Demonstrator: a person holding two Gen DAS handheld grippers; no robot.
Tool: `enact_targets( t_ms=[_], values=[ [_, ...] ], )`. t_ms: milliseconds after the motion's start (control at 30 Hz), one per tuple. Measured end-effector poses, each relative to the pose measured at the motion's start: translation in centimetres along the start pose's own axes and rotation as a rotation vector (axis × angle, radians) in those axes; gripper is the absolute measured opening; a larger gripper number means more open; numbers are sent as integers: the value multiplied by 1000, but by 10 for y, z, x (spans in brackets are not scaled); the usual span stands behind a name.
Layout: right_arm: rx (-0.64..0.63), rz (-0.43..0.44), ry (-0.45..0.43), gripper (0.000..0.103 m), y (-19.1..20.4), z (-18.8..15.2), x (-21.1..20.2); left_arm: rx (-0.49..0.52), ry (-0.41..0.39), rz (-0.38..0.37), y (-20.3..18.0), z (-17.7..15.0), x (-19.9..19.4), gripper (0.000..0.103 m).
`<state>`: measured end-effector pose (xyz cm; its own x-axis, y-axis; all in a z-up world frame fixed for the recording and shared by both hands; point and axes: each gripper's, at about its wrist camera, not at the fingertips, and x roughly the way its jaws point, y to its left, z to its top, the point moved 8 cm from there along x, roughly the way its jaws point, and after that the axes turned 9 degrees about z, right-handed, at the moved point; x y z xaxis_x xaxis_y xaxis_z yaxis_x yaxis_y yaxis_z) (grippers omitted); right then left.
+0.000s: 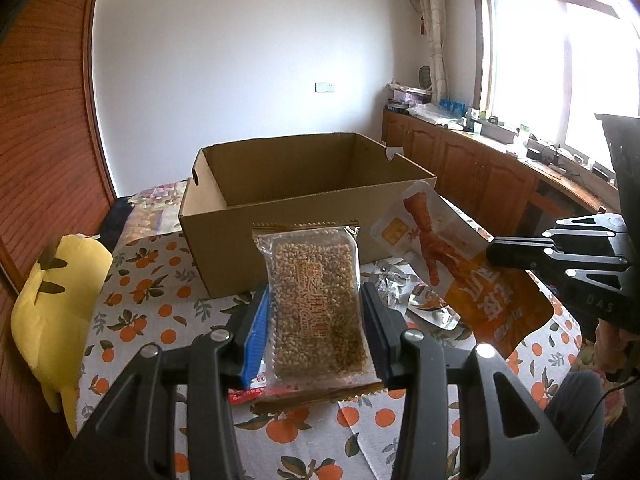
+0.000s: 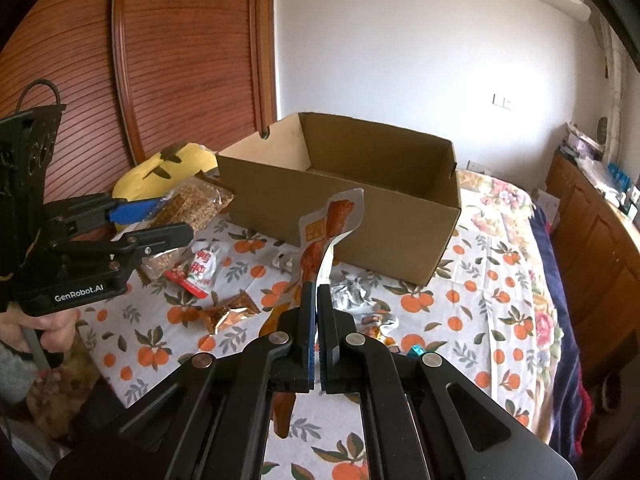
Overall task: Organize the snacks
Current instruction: 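Lift both packets over the box and release them inside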
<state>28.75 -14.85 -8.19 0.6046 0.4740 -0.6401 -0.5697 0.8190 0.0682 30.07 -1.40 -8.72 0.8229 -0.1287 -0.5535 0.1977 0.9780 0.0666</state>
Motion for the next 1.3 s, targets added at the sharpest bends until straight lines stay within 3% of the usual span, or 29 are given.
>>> enact_targets(
  t_ms=[333,667,967,1300],
  values=[
    [-50,-43,-13,0,-3,16,-8,2,-37,-5,-1,25,6,43],
    [-106,-82,-53,0,-24,69,-9,18,-84,-27,1,74,33,43],
    [-136,-103,-67,0,-56,112,22,14,-97,-29,17,113,87,43],
    [-168,-119,-62,0,-91,151,77,-6,-67,-20,33,125,147,43]
  ],
)
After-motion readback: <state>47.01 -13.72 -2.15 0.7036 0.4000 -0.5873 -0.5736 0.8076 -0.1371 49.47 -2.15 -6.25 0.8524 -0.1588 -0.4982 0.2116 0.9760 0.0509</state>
